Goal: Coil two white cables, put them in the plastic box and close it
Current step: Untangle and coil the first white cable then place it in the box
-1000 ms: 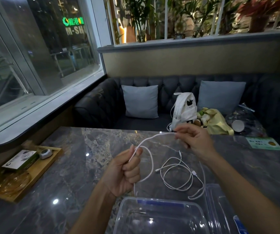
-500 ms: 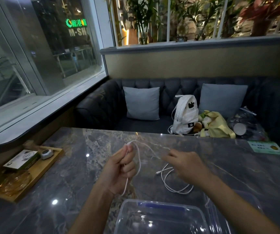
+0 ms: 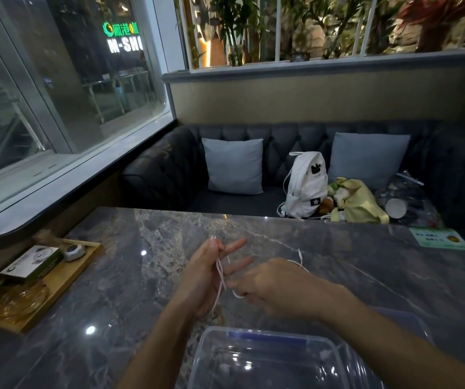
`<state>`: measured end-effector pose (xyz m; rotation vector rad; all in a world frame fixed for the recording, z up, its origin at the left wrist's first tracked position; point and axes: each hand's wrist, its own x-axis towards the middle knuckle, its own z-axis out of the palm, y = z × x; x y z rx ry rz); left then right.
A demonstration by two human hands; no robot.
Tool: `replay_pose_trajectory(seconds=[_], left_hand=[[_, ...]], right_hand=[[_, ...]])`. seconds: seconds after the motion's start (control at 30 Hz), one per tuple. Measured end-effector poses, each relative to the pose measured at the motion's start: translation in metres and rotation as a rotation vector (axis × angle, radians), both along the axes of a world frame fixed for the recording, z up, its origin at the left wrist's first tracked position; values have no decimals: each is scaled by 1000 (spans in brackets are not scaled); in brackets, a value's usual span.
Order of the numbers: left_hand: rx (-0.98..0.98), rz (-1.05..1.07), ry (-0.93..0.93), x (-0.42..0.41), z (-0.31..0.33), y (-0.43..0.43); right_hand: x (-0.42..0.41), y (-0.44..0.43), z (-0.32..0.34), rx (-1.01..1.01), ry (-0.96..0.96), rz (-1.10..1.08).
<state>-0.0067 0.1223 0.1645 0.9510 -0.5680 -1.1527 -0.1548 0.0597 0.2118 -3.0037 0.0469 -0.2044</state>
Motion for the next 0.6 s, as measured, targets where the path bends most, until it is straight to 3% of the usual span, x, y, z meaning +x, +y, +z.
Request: replay_pose_trajectory(seconds=[0.2,0.3,0.43,0.53,0.6], left_hand=[[20,-100,-188,-8,4,0],[115,-45,-396,-6,5,1],[185,-76,-534,-12,0,0],[192,-204,-475,-20,-1,-4],[188,-275,-327,-20,-1,-4]], right_hand=[[2,-12,7,345,2,-168],[-5,-24,8,468,49,-220],[-11,-29,12,637,-119,-223],[-5,-33,10,447,-279,-233],[-4,-38,8,369,-372,-281]])
